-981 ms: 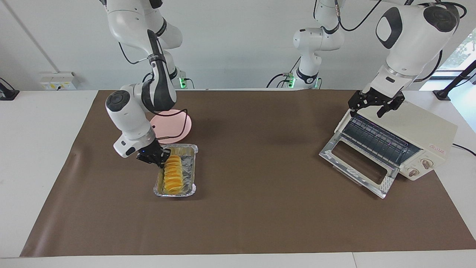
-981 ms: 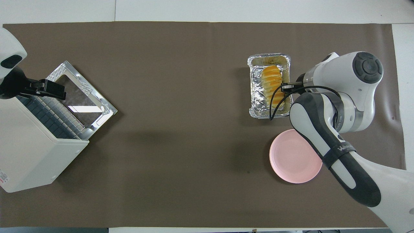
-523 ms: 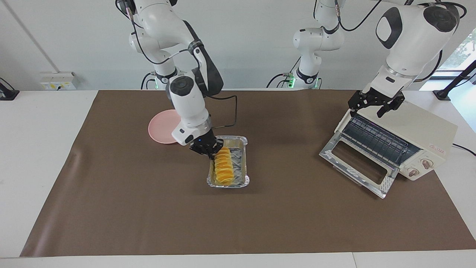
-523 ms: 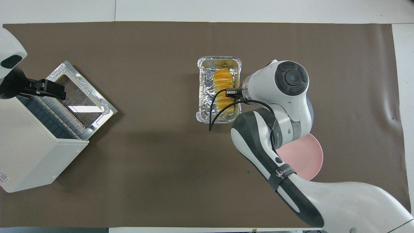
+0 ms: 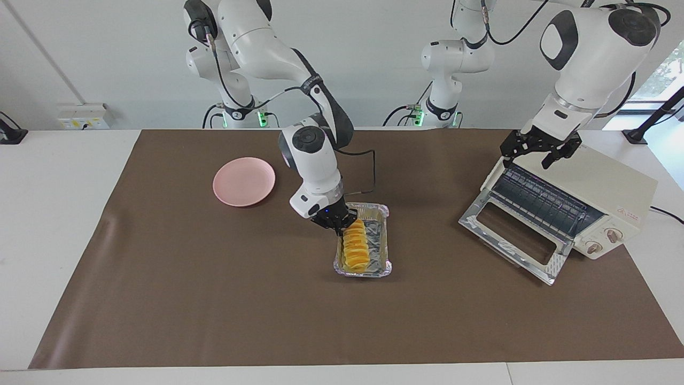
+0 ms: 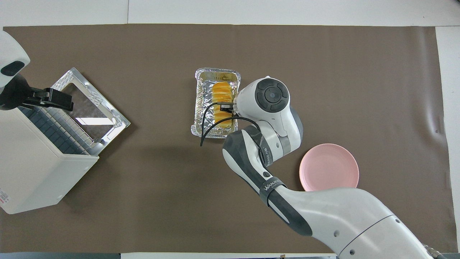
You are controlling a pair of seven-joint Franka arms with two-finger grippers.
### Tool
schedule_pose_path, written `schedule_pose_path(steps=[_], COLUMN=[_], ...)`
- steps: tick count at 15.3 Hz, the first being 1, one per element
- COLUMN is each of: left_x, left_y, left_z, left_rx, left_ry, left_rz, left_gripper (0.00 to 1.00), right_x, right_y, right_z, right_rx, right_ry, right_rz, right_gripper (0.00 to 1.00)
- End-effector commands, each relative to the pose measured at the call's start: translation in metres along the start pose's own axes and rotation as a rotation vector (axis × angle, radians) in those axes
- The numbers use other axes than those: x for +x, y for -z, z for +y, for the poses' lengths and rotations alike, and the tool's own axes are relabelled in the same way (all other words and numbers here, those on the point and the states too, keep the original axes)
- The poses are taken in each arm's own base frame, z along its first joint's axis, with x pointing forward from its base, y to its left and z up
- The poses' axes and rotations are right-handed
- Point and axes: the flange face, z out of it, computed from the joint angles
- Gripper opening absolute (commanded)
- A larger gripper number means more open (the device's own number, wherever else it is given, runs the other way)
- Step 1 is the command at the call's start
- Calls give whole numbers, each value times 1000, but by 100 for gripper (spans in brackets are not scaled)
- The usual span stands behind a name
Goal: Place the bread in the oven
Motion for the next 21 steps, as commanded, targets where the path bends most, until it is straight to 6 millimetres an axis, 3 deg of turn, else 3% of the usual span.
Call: schedule_pose_path(steps=[1, 3, 4, 6, 8, 14, 16, 18, 19, 21], left_x=[-7, -7, -7, -7, -7, -14, -13, -6, -3, 18], left_y=[0, 0, 0, 0, 0, -2, 0, 1, 0, -13], left_z=[-2, -2, -2, -2, -2, 8, 14, 21, 33, 62], left_rx=[12, 12, 12, 12, 12, 9, 11, 10, -5, -81], left_ry=[-5, -5, -5, -7, -5, -20, -23, 0, -14, -38], left_rz=[1, 1, 1, 1, 1, -54, -38, 3, 5, -38], left_gripper=[100, 100, 100, 100, 100, 100, 100, 100, 100, 100], right_x=[6, 5, 6, 27, 49, 72, 79, 81, 79, 70], right_y=[6, 7, 12, 46, 82, 211, 254, 285, 299, 318], right_z=[-3, -4, -4, 2, 24, 138, 202, 253, 277, 307], right_rx=[16, 7, -4, -21, -35, -65, -93, -97, -98, -101], right_ry=[-23, -25, -23, -32, -47, 54, 76, 129, 135, 111], right_rz=[6, -7, -19, -34, -47, -83, -81, -65, -60, -72], right_gripper=[58, 98, 100, 100, 100, 100, 100, 100, 100, 100])
